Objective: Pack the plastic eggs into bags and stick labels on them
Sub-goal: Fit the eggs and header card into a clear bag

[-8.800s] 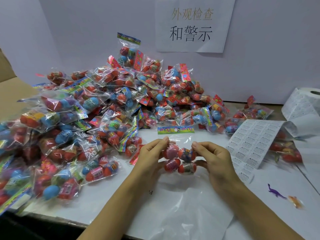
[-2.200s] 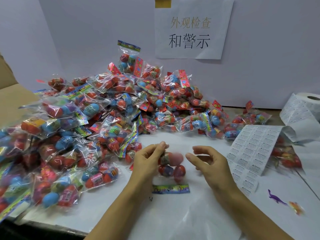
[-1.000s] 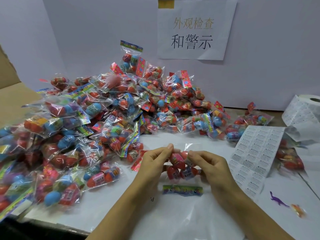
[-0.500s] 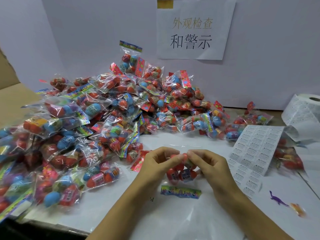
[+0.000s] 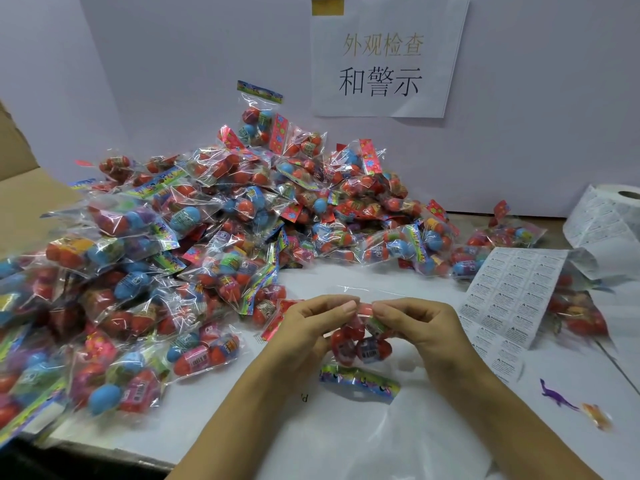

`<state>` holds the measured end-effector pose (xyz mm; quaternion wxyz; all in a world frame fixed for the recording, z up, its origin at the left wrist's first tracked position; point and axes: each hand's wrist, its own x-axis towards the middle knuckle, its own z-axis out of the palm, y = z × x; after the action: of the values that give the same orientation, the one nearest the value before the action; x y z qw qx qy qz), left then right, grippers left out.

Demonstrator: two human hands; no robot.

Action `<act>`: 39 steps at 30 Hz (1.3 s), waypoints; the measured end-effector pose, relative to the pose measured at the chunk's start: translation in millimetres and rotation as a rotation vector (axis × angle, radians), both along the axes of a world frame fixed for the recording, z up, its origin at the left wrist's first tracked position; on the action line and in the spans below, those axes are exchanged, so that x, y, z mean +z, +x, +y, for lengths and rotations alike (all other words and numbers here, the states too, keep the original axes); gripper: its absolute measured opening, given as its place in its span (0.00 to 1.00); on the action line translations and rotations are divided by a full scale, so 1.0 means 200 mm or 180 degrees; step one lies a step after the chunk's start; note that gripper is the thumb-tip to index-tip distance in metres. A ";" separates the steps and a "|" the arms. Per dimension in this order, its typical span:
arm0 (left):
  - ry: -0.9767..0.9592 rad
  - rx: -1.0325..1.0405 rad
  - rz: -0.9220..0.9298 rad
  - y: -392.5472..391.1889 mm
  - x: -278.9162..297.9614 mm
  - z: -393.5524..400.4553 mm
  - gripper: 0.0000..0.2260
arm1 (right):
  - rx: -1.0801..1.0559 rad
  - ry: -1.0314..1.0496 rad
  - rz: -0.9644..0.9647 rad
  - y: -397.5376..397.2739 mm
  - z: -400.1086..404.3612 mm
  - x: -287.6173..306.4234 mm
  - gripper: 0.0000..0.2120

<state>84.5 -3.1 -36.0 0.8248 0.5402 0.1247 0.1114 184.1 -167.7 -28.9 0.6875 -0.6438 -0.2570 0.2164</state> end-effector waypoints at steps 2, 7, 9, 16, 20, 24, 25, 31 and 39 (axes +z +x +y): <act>-0.0168 0.0033 0.0038 0.00 0.01 0.00 0.09 | 0.0023 0.0058 0.0081 0.01 0.00 0.00 0.17; -0.0259 0.0101 0.0108 0.00 0.02 0.01 0.13 | -0.0001 0.0155 0.0133 0.02 -0.01 0.00 0.16; -0.0273 0.0131 0.0091 0.00 0.02 0.00 0.14 | -0.0031 0.0174 0.0190 0.03 -0.01 0.00 0.15; -0.0151 0.0222 0.0011 0.00 0.02 -0.01 0.12 | -0.0137 0.0168 0.0219 0.01 0.00 0.01 0.10; 0.0092 0.0296 0.0011 0.01 0.02 -0.03 0.15 | -0.0225 0.0191 0.0279 0.00 0.01 0.01 0.18; 0.0247 0.0394 -0.0019 0.00 0.02 -0.05 0.16 | -0.0280 0.0010 0.0018 -0.05 0.02 0.00 0.11; 0.0279 0.0401 -0.0044 0.00 0.02 -0.05 0.15 | -0.0273 -0.0063 -0.0120 -0.05 0.02 -0.01 0.11; 0.0376 0.0299 -0.0099 0.00 0.02 -0.05 0.08 | -0.0285 -0.0013 -0.0107 -0.03 0.01 -0.02 0.13; 0.0151 0.0420 0.0025 0.00 0.02 -0.04 0.10 | -0.0179 0.0060 0.0368 -0.03 0.03 0.00 0.12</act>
<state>84.9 -10.7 -31.7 0.8021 0.5506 0.1605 0.1663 177.6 -162.4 -29.8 0.7130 -0.6307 -0.2007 0.2313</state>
